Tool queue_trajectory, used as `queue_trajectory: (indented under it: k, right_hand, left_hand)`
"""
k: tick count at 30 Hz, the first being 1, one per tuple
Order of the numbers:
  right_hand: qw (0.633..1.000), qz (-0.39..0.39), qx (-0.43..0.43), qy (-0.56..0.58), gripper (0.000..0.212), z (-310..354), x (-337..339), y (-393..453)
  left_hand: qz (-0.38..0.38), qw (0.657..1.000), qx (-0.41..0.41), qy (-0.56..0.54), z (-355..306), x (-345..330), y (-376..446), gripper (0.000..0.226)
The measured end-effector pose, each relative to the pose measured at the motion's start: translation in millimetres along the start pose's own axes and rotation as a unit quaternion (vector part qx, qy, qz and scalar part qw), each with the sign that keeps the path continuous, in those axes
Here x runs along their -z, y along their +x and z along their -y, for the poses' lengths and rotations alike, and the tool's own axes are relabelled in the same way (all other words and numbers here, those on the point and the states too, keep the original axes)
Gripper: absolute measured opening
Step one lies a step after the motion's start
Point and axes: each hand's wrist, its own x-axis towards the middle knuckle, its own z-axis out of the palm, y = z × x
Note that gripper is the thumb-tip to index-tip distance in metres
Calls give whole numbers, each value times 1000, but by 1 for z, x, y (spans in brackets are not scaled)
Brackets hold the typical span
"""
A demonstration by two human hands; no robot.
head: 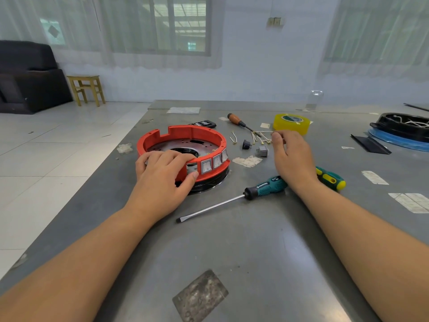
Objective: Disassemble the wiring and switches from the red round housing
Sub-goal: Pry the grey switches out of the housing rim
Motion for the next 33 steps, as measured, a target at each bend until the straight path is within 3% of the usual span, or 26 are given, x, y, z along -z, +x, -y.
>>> queue_trajectory:
  k: [4,7,12,21,23,26,30,33]
  right_hand:
    - [990,17,134,-33,41,25,13,-30]
    - [972,105,203,-59,48,44,14,-55]
    - [931,240,238,-135,66,54,7,-71]
    - [897,317,300,-70,40,42,14,-56]
    - [890,317,318,-73,42,40,15,-53]
    - [882,276,346,-163,49,35,14,-49]
    - [902,274,281,-178,65,35,11,-51]
    - [903,271,279,-184,66,35,9,-52]
  left_hand:
    - [9,1000,0,1,1,6,-3,48]
    - [7,1000,7,-6,4,8,-5,48]
    - [-2,999,25,-19,9,13,-7,46]
    - [-29,997,68,11,15,11,2,57]
    - [-36,996,76,20,16,12,3,60]
    - [-41,995,81,34,18,12,4,59]
    - [-58,995,74,23,18,12,2,52]
    - [-71,996,50,-9,16,12,1,36]
